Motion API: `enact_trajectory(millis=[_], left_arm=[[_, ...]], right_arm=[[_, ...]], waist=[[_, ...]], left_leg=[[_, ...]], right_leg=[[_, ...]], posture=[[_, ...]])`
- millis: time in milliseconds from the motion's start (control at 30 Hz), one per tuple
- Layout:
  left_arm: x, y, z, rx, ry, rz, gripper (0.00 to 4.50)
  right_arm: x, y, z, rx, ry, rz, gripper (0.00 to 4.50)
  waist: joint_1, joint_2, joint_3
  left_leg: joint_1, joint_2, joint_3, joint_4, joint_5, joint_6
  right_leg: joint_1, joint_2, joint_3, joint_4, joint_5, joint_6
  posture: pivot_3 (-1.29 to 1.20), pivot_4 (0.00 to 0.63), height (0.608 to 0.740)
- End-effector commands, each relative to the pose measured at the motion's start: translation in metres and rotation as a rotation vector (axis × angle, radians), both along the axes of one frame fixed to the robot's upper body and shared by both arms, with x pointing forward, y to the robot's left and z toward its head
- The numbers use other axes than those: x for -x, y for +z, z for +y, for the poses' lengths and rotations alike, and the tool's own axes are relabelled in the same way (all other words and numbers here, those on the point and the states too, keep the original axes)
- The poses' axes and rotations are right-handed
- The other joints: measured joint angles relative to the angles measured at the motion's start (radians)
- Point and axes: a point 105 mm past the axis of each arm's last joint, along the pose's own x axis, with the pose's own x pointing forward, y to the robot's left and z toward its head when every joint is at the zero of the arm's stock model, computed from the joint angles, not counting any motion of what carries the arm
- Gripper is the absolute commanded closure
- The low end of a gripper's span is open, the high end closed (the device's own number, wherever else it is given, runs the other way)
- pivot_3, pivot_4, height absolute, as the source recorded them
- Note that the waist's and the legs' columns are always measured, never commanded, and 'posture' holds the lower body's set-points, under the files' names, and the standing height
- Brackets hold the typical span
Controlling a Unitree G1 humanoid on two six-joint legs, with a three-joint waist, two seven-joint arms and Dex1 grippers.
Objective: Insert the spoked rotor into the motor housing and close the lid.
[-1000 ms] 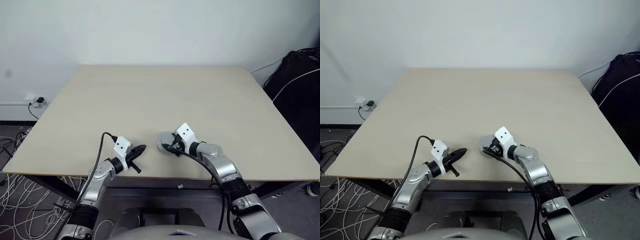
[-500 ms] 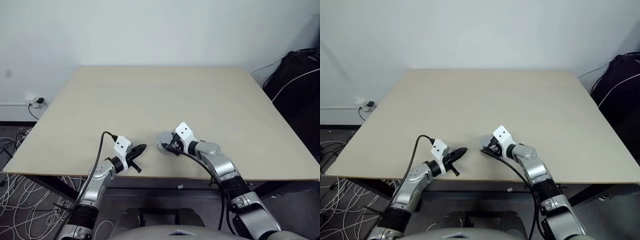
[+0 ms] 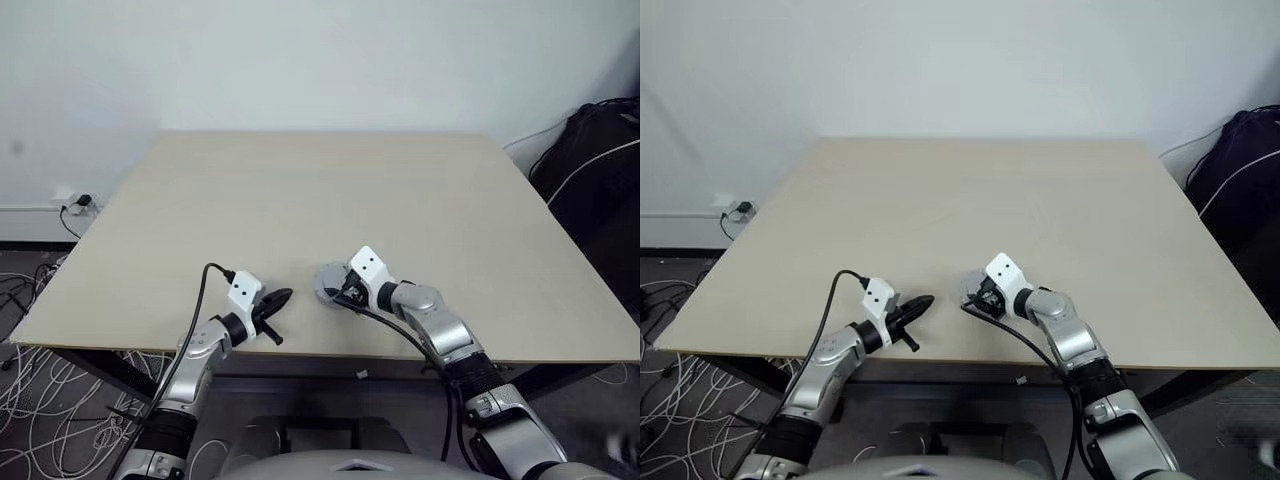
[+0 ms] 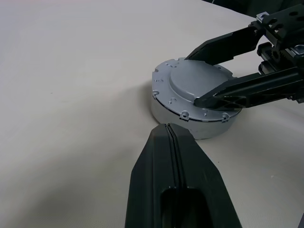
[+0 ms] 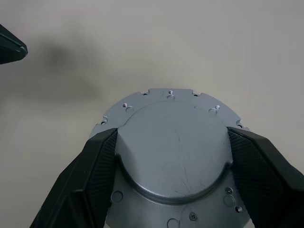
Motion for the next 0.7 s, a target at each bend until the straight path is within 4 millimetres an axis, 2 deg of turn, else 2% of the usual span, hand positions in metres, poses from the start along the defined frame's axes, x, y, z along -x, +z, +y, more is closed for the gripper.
enact_trajectory(millis=[33,233,467,700], left_arm=[[-0.005,0.017,-0.003,0.029,-0.005,-0.060,4.50],[-0.005,0.016,-0.002,0.029,-0.001,-0.058,4.50],[-0.009,0.014,0.000,0.003,0.002,-0.067,4.50],[-0.044,0.025,0.008,-0.035,0.007,-0.100,4.50]], right_arm=[[0.004,-0.020,-0.022,0.028,-0.087,0.104,1.29],[0.004,-0.021,-0.027,0.030,-0.099,0.112,1.29],[0.006,-0.021,-0.022,0.047,-0.076,0.098,1.29],[0.006,-0.021,-0.016,0.047,-0.062,0.092,1.29]], waist=[[0.002,0.000,0.000],[0.003,0.000,0.000],[0.003,0.000,0.000],[0.003,0.000,0.000]], left_leg=[[0.000,0.000,0.000,0.000,0.000,0.000],[0.000,0.000,0.000,0.000,0.000,0.000],[0.000,0.000,0.000,0.000,-0.001,-0.001],[0.000,0.000,-0.001,0.000,-0.001,-0.001]], right_leg=[[0.000,0.000,0.000,0.000,0.000,0.000],[0.000,0.000,0.000,0.000,0.000,0.000],[0.000,0.000,0.000,0.000,0.000,0.000],[0.000,0.000,-0.001,0.000,0.000,0.000]], posture=[[0.00,0.000,0.740],[0.00,0.000,0.740],[0.00,0.000,0.740],[0.00,0.000,0.740]])
